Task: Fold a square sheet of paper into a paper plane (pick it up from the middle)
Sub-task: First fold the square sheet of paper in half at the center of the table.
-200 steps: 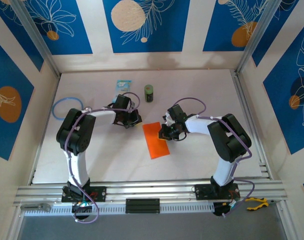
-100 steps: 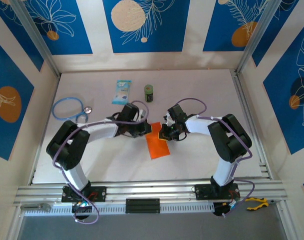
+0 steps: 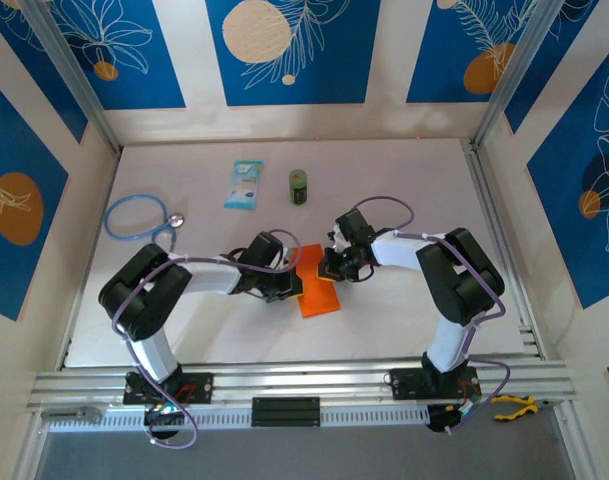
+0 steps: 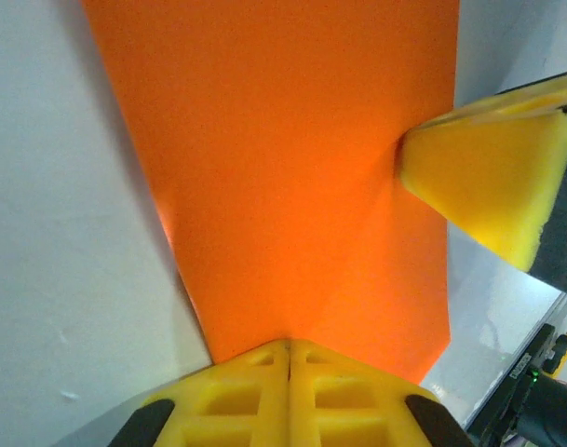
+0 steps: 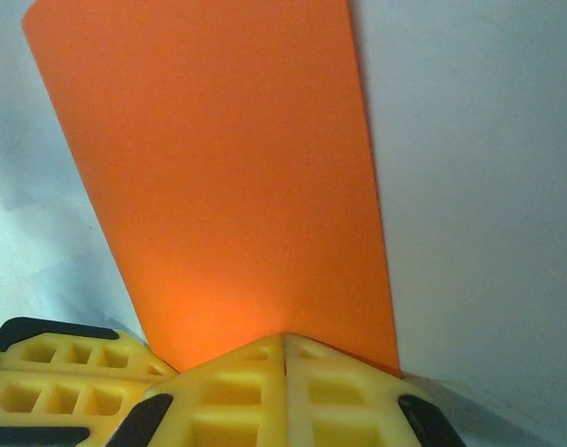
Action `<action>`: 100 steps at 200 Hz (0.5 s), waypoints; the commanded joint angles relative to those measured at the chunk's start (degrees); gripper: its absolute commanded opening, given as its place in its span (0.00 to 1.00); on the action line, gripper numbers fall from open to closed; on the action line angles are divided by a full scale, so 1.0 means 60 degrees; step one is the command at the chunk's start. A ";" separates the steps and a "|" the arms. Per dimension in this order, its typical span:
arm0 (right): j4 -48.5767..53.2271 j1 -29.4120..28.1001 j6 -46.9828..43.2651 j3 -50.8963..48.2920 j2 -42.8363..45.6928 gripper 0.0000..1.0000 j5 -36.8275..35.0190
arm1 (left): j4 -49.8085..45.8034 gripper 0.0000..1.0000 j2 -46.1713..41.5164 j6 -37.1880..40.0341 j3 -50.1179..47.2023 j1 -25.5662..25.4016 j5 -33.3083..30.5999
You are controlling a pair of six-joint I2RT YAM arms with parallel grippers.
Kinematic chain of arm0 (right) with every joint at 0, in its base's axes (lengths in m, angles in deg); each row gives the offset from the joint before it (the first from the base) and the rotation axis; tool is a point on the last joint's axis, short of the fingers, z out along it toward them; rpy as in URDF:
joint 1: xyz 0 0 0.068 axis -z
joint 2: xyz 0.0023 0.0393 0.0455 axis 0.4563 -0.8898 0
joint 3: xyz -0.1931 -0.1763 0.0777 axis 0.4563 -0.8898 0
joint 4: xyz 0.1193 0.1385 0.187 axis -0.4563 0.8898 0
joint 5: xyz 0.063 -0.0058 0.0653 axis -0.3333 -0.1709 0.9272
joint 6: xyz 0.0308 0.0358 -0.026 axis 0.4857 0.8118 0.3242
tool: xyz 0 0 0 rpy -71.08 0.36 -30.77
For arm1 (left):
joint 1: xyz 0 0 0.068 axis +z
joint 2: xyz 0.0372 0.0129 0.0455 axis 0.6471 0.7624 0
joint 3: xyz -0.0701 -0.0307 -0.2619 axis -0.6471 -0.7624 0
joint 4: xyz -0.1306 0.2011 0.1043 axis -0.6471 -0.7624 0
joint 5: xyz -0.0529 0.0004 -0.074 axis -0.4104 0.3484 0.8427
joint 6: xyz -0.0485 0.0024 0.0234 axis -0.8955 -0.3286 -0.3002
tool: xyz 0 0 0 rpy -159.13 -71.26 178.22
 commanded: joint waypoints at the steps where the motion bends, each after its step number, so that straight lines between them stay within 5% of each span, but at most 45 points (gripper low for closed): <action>1: 0.1078 0.0003 0.0044 -0.0498 -0.0242 0.00 -0.0842 | -0.0752 0.08 -0.0248 0.0398 -0.0331 -0.0107 -0.0410; 100: 0.1093 0.0020 0.0071 -0.0475 -0.0224 0.00 -0.0884 | -0.0073 0.10 -0.0383 -0.0283 -0.0093 -0.1050 0.0190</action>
